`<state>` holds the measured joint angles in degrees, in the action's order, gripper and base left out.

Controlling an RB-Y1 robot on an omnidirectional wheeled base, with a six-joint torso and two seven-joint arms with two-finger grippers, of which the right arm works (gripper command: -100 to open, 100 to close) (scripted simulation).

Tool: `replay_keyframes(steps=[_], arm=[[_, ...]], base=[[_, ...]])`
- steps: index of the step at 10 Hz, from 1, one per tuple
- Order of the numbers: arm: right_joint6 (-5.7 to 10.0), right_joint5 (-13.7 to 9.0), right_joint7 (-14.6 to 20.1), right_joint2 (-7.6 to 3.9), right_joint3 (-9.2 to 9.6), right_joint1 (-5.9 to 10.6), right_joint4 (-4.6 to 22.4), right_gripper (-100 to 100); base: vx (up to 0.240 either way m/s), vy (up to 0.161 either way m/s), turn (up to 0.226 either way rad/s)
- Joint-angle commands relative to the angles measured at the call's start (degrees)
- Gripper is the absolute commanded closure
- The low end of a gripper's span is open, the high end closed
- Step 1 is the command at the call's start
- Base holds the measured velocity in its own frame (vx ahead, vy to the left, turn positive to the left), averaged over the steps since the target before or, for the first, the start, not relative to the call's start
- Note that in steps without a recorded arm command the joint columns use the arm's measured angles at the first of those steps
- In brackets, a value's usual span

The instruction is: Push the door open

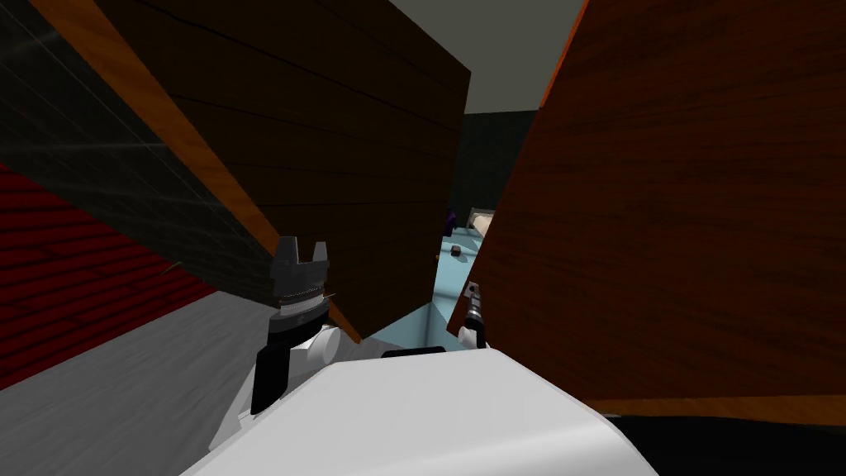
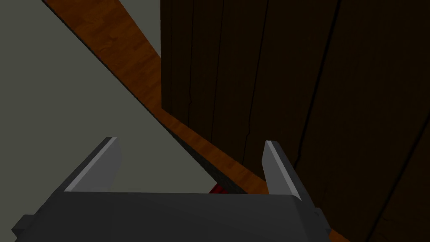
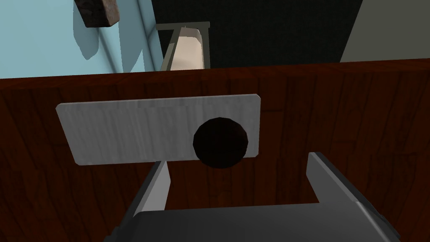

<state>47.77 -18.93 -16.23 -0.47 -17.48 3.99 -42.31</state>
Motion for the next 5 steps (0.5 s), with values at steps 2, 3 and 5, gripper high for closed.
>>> replay_keyframes(steps=[2,3,5], arm=[[1.74,-1.4,-2.3,2.41,-2.12,1.0,1.4,-100],[1.5,-1.1,-1.7,1.92,-1.62,0.66,1.1,-100],[1.5,-1.1,-1.7,1.92,-1.62,0.66,1.1,100]], base=[[0.117,-0.188,0.206],[0.033,-0.068,0.039],[-0.009,0.018,-0.023]])
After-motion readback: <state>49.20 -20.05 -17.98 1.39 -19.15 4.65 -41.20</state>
